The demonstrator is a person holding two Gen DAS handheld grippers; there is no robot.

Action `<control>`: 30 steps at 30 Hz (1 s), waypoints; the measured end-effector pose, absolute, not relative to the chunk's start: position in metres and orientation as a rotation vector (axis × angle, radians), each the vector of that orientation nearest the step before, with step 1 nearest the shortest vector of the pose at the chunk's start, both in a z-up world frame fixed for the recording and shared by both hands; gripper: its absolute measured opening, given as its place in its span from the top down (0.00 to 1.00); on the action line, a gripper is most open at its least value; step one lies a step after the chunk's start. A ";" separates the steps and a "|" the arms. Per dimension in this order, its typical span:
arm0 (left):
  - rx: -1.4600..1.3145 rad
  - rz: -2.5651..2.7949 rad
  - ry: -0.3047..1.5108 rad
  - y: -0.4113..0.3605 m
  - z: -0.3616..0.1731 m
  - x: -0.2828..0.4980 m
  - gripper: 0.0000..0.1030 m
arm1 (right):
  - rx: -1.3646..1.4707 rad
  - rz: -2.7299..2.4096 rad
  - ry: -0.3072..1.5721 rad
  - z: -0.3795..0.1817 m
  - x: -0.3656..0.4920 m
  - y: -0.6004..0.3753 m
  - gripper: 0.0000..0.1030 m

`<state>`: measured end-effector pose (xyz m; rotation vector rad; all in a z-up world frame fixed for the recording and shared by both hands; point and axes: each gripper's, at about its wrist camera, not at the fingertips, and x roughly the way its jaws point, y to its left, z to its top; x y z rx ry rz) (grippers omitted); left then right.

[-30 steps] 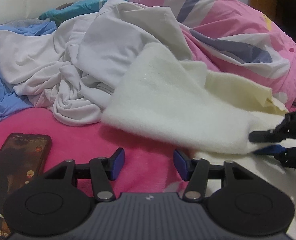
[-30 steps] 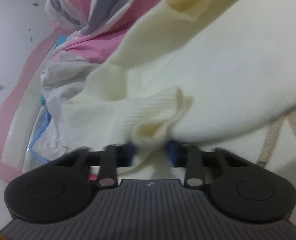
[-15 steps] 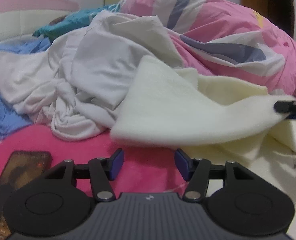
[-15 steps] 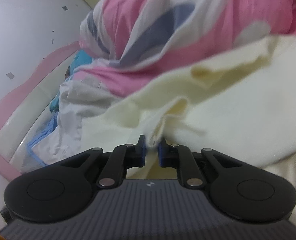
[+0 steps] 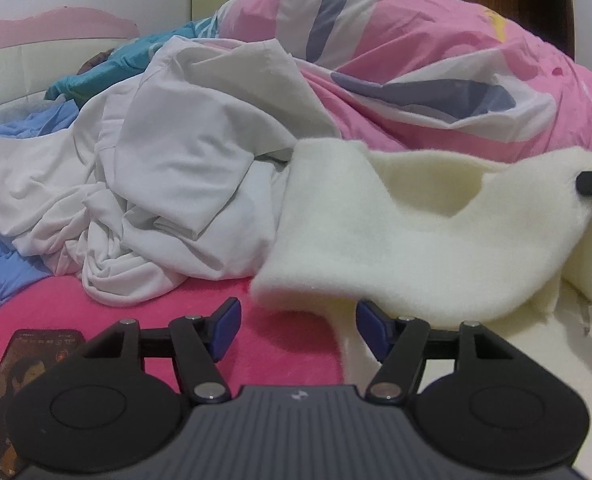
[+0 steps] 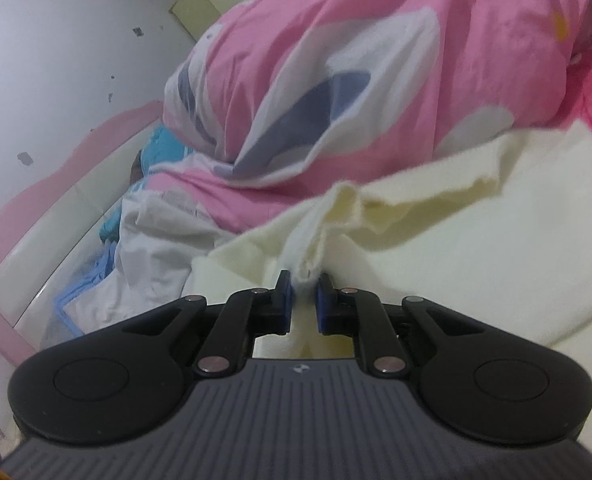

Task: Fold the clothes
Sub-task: 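Grasp the sweater hem with the right gripper and lift it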

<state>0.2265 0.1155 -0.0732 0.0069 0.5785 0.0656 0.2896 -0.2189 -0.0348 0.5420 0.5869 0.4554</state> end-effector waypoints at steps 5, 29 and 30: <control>0.038 0.052 0.582 0.115 -0.073 0.219 0.34 | 0.564 0.459 0.621 -0.048 0.289 -0.215 0.87; 0.053 0.057 0.540 0.113 -0.078 0.225 0.31 | 0.295 0.407 0.502 -0.012 0.286 -0.194 0.93; 0.047 0.053 0.542 0.115 -0.078 0.225 0.31 | 0.268 0.414 0.481 -0.007 0.284 -0.189 0.94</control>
